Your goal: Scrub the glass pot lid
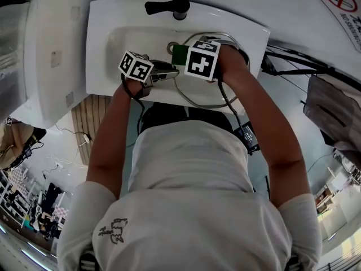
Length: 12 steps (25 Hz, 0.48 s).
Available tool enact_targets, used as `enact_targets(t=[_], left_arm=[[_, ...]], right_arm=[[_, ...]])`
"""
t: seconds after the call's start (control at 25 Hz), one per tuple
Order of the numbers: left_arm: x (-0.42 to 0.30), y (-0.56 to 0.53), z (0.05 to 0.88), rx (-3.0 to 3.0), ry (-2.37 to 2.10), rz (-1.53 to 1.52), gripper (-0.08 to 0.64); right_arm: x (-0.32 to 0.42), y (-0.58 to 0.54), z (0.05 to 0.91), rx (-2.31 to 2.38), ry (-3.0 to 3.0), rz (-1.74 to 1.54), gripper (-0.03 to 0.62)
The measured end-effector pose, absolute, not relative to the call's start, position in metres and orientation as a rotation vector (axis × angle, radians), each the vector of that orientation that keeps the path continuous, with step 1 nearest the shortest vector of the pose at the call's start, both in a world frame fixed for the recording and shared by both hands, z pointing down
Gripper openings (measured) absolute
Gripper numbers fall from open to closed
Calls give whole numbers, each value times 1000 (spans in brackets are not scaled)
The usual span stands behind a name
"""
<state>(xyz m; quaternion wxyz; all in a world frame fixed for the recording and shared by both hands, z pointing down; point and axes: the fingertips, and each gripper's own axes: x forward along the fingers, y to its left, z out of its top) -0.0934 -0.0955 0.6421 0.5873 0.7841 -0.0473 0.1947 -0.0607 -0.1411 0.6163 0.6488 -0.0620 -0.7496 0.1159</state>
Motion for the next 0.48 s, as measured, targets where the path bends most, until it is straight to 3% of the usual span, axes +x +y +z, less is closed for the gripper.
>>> enact_targets(t=[0.48], left_arm=[[-93, -96, 643, 1822, -126, 403, 106]], right_arm=[[13, -188, 612, 181, -1719, 503, 290]])
